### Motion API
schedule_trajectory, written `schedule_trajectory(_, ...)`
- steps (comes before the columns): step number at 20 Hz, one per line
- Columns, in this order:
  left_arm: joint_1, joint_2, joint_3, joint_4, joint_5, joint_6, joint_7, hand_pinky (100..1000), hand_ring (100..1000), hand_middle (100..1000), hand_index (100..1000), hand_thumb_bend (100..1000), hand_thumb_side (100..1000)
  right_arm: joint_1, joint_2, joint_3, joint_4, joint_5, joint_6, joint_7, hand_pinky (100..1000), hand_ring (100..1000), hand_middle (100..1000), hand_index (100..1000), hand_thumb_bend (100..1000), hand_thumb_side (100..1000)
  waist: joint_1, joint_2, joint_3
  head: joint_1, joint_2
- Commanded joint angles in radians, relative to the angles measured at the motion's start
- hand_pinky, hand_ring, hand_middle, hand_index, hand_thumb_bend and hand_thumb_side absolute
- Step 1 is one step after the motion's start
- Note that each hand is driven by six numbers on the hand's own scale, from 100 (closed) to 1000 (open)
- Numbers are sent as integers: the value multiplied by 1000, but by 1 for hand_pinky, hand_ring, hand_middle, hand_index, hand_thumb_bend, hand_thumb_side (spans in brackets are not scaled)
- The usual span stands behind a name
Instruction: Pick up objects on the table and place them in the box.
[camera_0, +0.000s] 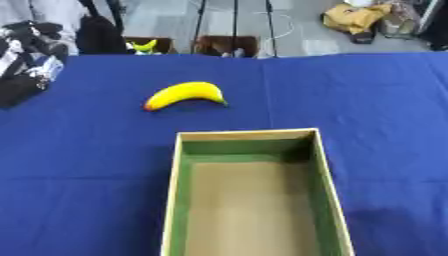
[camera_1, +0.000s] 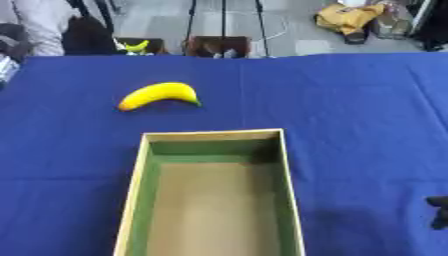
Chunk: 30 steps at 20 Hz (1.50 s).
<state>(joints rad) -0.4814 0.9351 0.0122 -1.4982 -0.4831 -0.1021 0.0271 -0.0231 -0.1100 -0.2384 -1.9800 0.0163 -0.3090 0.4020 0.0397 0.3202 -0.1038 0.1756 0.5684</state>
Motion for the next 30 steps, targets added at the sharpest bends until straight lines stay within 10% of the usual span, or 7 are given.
schedule_trajectory(1, -52, 64, -19, 65, -46, -19, -46, 488, 674, 751, 909, 223, 1000, 4, -22, 6, -20, 8, -8, 3, 689, 431, 457, 632, 100, 1000, 5, -16, -7, 15, -14)
schedule_trajectory(18, -351, -70, -102, 405, -127, -126, -277, 534, 731, 799, 955, 595, 1000, -8, -26, 19, -20, 25, -21, 5, 693, 433, 469, 628, 100, 1000, 33, 10, -72, 81, -49)
schedule_trajectory(19, -356, -73, -99, 408, -130, -135, -289, 535, 735, 798, 960, 736, 1000, -9, -25, 19, -20, 27, -21, 5, 693, 433, 469, 629, 100, 1000, 33, 13, -75, 83, -52)
schedule_trajectory(30, -431, -134, -70, 431, -210, -140, -431, 554, 764, 846, 969, 743, 991, -30, -15, 27, -20, 43, -33, 12, 695, 433, 469, 629, 100, 1000, 43, 47, -110, 120, -84)
